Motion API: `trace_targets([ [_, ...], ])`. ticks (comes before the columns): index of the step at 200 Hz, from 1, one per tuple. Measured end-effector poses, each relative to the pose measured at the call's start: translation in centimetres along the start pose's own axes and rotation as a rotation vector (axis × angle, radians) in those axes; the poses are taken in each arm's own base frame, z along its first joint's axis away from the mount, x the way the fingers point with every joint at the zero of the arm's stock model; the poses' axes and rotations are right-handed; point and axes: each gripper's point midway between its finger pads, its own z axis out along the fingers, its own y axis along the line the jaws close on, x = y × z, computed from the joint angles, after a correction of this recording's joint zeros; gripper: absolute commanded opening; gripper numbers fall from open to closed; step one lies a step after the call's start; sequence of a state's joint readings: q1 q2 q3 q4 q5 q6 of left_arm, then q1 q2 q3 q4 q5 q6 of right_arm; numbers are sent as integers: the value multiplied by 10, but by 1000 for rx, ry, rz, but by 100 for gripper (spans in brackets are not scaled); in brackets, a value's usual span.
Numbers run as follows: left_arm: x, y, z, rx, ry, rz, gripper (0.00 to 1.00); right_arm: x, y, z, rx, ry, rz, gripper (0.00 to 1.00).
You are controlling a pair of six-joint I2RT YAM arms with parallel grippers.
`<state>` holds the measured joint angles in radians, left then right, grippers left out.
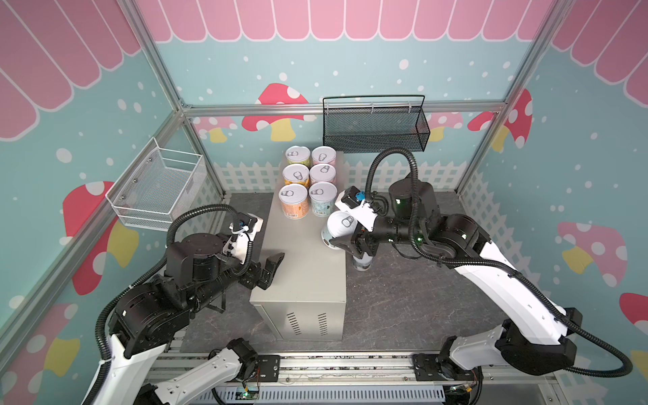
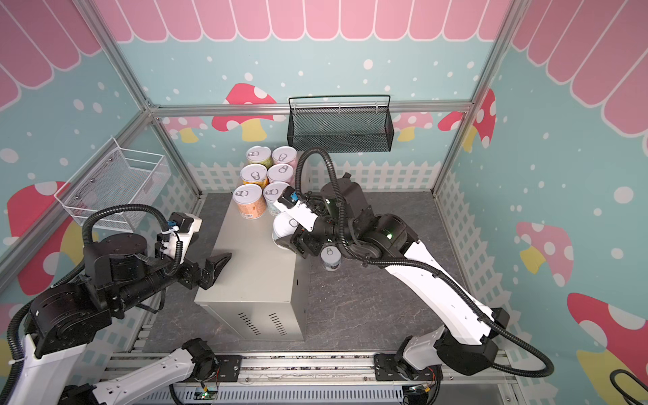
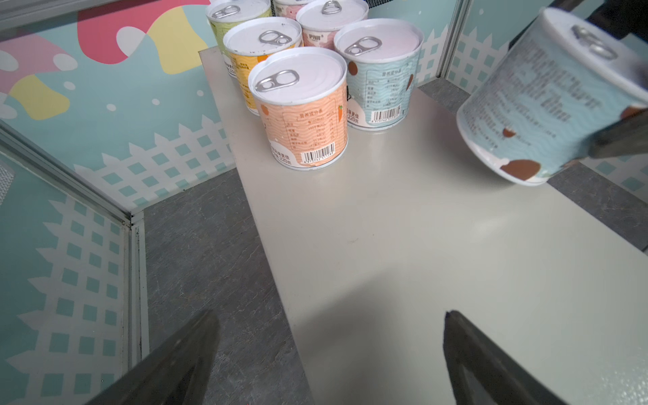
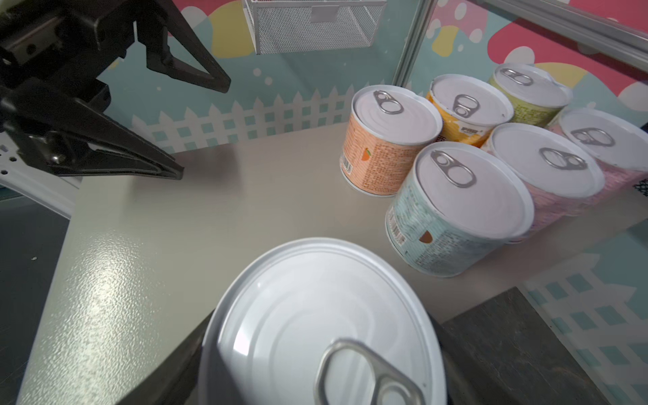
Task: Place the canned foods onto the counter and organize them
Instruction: 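Lift the coconut-print can with the right gripper and swing it over the counter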
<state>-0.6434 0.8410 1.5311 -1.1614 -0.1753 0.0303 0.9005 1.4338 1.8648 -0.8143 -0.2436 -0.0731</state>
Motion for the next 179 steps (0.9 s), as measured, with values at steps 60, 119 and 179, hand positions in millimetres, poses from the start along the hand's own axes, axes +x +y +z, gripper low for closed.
trace_targets([
  [60, 7, -5, 4, 25, -42, -7, 100, -15, 30, 33, -58, 57, -41, 73],
  [119, 6, -9, 2, 50, -88, -12, 100, -26, 45, 68, -36, 101, -72, 76],
  [179, 10, -8, -1, 49, -96, -15, 100, -29, 43, 81, -12, 107, -79, 88],
])
